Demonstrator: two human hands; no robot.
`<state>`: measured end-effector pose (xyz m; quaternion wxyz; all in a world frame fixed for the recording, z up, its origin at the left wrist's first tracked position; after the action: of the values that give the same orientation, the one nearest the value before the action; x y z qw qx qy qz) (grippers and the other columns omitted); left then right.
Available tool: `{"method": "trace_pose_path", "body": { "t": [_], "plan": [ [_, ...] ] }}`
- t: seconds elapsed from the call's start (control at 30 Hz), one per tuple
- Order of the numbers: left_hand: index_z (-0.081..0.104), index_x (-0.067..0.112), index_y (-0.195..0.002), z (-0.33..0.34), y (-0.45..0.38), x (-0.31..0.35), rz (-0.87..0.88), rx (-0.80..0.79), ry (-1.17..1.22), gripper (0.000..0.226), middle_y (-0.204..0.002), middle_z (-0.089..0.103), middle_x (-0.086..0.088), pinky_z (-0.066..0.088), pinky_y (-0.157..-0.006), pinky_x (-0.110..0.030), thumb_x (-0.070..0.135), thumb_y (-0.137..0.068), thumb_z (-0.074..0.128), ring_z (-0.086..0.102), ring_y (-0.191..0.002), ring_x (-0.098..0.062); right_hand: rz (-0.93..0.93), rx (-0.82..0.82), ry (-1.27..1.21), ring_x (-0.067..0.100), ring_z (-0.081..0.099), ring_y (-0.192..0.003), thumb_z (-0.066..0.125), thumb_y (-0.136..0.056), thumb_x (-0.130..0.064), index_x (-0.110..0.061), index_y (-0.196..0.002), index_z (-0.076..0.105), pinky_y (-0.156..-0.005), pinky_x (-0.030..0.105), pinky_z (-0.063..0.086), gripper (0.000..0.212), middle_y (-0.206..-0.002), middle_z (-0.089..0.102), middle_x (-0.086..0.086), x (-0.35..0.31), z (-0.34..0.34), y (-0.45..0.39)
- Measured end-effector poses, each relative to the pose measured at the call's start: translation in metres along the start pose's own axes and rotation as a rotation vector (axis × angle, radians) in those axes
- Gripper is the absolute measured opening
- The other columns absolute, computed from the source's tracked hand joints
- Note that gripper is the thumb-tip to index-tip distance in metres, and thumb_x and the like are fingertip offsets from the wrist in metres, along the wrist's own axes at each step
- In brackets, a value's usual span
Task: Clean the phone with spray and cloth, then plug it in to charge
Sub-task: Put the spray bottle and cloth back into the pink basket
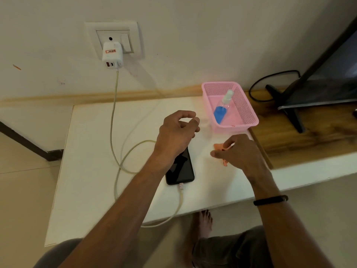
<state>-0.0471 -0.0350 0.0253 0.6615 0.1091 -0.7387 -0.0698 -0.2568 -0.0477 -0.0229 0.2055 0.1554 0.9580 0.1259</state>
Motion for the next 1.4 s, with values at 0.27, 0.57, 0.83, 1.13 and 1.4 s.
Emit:
{"method": "trace_pose_path", "body": {
  "t": [0.27, 0.57, 0.83, 1.13, 1.4],
  "plan": [
    [0.066, 0.033, -0.124, 0.000, 0.001, -0.011, 0.190, -0.128, -0.503, 0.036, -0.098, 0.071, 0.009, 0.054, -0.075, -0.019, 0.010, -0.096, 0.060, 0.067, -0.080, -0.007, -0.144, 0.116, -0.012, 0.019, 0.066, -0.069, 0.074, -0.090, -0.043, -0.016, -0.081, 0.057, -0.081, 0.039, 0.060, 0.033, -0.073, 0.065, 0.003, -0.011, -0.002, -0.001],
    [0.051, 0.033, -0.148, -0.001, -0.002, -0.006, 0.011, -0.187, -0.376, 0.079, -0.143, 0.058, 0.004, 0.047, -0.107, -0.032, 0.047, -0.079, 0.086, 0.057, -0.129, -0.016, -0.181, -0.198, -0.983, 0.026, 0.073, -0.099, 0.067, -0.097, -0.021, -0.018, -0.109, 0.071, -0.081, 0.034, 0.063, 0.013, -0.105, 0.073, -0.002, -0.032, -0.014, 0.012],
    [0.076, 0.008, -0.113, -0.003, -0.004, -0.008, -0.175, -0.163, 0.136, 0.027, -0.103, 0.080, -0.013, 0.063, -0.091, -0.045, 0.022, -0.090, 0.080, 0.079, -0.094, -0.027, -0.210, -0.326, -1.175, 0.032, 0.068, -0.113, 0.077, -0.077, -0.033, -0.017, -0.116, 0.074, -0.092, 0.051, 0.060, 0.043, -0.117, 0.071, 0.000, -0.035, -0.008, 0.009],
    [0.074, 0.005, -0.112, -0.008, -0.006, -0.006, -0.111, 0.004, 0.129, 0.018, -0.106, 0.076, -0.021, 0.065, -0.084, -0.044, 0.009, -0.095, 0.072, 0.076, -0.096, -0.034, -0.240, -0.258, -1.194, 0.019, 0.077, -0.097, 0.080, -0.072, -0.021, -0.017, -0.113, 0.068, -0.083, 0.038, 0.063, 0.043, -0.090, 0.077, -0.022, -0.035, -0.010, 0.009],
    [0.072, 0.001, -0.122, -0.004, -0.002, -0.005, -0.190, -0.136, 0.316, 0.034, -0.112, 0.077, -0.022, 0.063, -0.088, -0.032, -0.006, -0.089, 0.072, 0.074, -0.093, -0.025, -0.167, -0.127, -1.164, 0.030, 0.065, -0.118, 0.080, -0.077, -0.027, -0.011, -0.129, 0.059, -0.093, 0.048, 0.060, 0.058, -0.147, 0.049, 0.005, -0.032, -0.015, 0.011]
  ]
}}
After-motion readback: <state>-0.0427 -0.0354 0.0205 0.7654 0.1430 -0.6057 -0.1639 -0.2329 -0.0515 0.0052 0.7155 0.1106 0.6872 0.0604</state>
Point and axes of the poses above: each hand's wrist, its own y-axis away from the middle knuckle, its own z-axis out of the palm, x = y × z, the point moved 3 cm from there along -y, towards the middle knuckle
